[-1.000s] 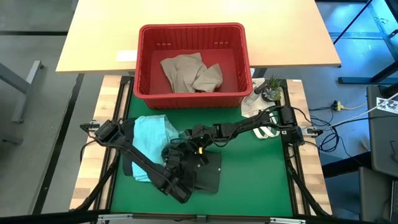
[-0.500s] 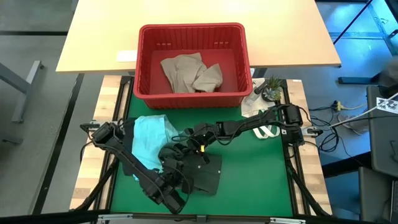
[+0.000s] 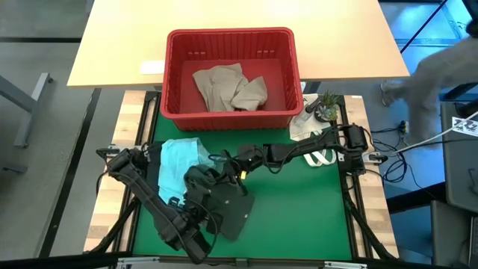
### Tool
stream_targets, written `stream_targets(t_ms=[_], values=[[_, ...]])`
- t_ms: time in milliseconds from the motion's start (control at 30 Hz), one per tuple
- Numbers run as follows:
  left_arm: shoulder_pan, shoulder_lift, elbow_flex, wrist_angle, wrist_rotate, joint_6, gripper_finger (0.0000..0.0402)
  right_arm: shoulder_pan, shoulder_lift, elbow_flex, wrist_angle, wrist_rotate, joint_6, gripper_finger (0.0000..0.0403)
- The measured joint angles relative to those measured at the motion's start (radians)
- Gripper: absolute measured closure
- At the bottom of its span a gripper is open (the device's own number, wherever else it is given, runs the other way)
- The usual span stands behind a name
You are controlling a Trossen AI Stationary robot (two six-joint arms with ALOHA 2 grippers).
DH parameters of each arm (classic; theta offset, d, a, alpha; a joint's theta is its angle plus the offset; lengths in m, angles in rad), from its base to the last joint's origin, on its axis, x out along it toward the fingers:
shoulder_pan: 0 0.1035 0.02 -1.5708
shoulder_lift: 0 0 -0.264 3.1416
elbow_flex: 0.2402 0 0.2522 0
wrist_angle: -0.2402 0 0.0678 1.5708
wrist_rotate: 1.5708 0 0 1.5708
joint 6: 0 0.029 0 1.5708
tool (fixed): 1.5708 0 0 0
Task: Fold Laundry from Bin
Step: Stack the folded green polo shirt on top of the folded blue shorts
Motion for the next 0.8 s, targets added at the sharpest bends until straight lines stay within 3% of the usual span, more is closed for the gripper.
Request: stream_targets(t_ms=[133, 267, 567, 800], values=[[0.000, -0.008, 0.014, -0.001, -0.004, 0.013, 0.0401, 0.043, 0.000, 0.000, 0.094, 0.002, 0.003, 0.0398], [0.001, -0.009, 0.038, -0.001, -0.033, 0.068, 0.0401, 0.080, 0.000, 0.000, 0.161, 0.078, -0.002, 0.0398], [-0.006, -0.038, 0.052, 0.000, -0.022, 0.187, 0.0402, 0.064, 0.000, 0.000, 0.186, 0.131, -0.001, 0.0398], [-0.014, -0.171, -0.050, 0.000, -0.026, 0.198, 0.0401, 0.065, 0.000, 0.021, 0.244, 0.169, -0.001, 0.0398]])
